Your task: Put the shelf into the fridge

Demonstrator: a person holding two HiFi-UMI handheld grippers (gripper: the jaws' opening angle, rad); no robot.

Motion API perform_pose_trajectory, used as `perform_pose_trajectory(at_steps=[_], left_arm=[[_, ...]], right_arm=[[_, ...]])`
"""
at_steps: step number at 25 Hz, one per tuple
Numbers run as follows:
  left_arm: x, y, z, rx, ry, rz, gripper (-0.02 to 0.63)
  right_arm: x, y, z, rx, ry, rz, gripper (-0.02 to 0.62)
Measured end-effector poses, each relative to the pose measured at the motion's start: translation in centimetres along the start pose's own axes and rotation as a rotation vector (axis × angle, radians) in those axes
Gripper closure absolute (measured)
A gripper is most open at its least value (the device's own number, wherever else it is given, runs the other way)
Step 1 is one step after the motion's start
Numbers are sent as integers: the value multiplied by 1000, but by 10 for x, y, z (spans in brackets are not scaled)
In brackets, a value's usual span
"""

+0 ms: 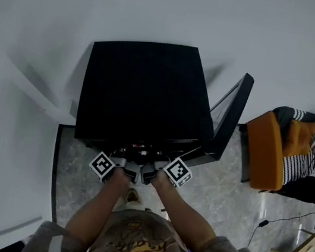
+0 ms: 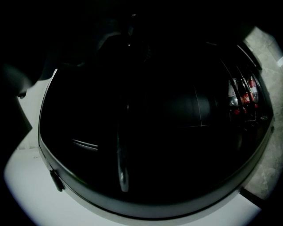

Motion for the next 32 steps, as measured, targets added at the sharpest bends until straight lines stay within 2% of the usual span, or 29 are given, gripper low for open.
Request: perform_pose_trajectory(at_steps=[26,32], left_arm=[[3,11,17,9,4,17,589],[-1,9,19,4,-24,18,576]], right_arm=[[-1,6,20,-8,5,-19,555],[-2,7,20,9,6,-32,555]])
Point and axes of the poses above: the fingertips, and each gripper's own axes: z forward along the fingers, x to its left, y out of its top, the point moved 7 cm from there along -z, backward along the fingers, and after that the axes turned 4 degrees about y, right-handed, at the moved point
